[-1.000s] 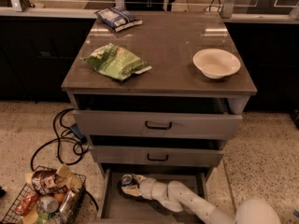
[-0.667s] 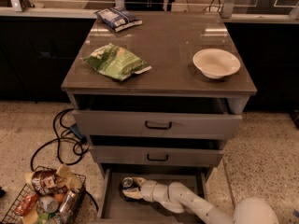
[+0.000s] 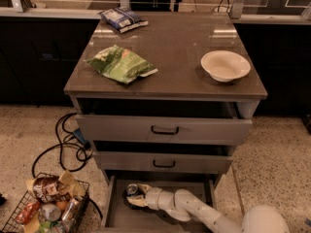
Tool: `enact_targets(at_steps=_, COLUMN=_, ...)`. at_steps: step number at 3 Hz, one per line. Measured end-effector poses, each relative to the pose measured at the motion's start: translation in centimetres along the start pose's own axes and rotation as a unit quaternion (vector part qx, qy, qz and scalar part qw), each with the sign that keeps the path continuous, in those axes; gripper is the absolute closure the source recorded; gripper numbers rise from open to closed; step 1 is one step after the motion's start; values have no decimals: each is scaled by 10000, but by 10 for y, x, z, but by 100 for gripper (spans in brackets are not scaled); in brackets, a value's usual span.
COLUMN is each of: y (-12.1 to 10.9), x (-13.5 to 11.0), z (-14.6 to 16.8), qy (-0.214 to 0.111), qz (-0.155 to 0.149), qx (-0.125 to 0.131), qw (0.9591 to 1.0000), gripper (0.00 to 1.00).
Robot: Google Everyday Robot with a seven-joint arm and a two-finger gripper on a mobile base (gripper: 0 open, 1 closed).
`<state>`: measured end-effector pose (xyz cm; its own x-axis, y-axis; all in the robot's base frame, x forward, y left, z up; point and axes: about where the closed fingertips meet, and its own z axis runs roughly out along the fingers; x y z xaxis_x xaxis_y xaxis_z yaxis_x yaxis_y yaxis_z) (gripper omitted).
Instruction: Place pepsi can into bottom drawer
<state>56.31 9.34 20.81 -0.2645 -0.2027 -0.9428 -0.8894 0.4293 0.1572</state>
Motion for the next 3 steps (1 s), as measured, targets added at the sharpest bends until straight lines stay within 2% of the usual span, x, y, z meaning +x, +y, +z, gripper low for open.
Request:
enact_targets(at_steps=1, y=2, x=0, z=2, qy=-5, qz=3, qx=-18, qw=10000, gripper=12)
enact_targets(at_steps=2, y=3, x=-1, z=3, qy=-8, qz=5, qx=-31, qw=10000, gripper=0)
enact_targets(at_steps=3, y=3, x=-1, z=3, qy=-8, qz=5, qx=-31, qw=10000, gripper=0)
